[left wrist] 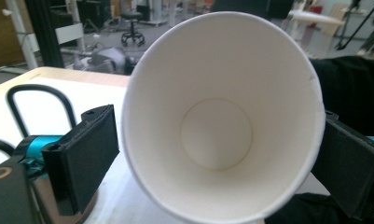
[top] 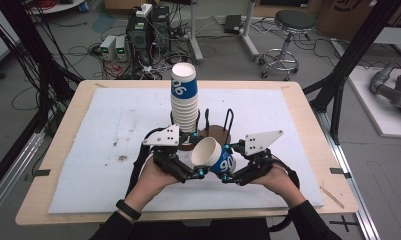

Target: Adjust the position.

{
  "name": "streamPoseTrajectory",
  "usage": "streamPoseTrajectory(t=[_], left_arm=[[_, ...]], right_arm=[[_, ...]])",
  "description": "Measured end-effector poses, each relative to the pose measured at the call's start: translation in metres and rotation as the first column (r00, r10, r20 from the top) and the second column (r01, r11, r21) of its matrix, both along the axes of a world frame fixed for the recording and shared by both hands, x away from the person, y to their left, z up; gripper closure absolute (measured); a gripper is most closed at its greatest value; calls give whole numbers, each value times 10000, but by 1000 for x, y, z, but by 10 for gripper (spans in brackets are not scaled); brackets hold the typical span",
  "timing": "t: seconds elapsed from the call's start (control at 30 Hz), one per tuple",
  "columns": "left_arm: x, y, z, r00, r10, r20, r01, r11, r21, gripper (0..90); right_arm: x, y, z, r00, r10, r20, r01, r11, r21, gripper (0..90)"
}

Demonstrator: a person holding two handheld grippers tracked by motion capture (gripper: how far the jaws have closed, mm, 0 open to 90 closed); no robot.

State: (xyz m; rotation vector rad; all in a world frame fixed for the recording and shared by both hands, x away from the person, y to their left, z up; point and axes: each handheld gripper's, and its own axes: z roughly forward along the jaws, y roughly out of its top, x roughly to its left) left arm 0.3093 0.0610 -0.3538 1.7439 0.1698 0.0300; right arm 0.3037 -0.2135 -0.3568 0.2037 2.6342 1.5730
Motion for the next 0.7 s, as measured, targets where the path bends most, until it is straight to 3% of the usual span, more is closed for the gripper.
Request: streamPoseTrajectory(t=[0.1,0.23,0.4,0.5,0.53,0.57,0.6,0.63,0.67,0.7], left_arm=[[-1,-2,0,10000,6,93,-6,10000,21,76],[-1,-2,0,9997,-104,201,105,9999,-56,176],[-1,-2,3,9996,-144,236,140,9998,162,203],[-1,-4,6,9993,-189,336,171,9986,507,209],[-2,-6,9,9981,-181,584,123,9950,994,209],[-2,-6,9,9981,-181,584,123,9950,994,210],[-3,-8,13,9964,-176,827,38,9865,1640,211],[-3,-8,13,9964,-176,827,38,9865,1640,211],[-5,-9,17,9929,-256,1159,-8,9751,2219,212],[-5,-9,17,9929,-256,1159,-8,9751,2219,212]], right_arm=[[0,0,-1,10000,5,-27,-5,10000,98,299],[0,1,-2,10000,-3,12,3,10000,52,299],[0,1,-2,10000,15,14,-15,10000,21,300],[0,1,-2,10000,-33,13,33,10000,-50,294],[-1,1,-1,10000,-76,60,78,9997,-235,267],[-1,1,-1,10000,-76,60,78,9997,-235,267],[-1,2,1,9997,-188,175,197,9986,-496,225],[-1,2,1,9997,-188,175,197,9986,-496,225],[-2,3,4,9989,-264,382,299,9950,-950,222],[-2,3,4,9989,-264,382,299,9950,-950,222]])
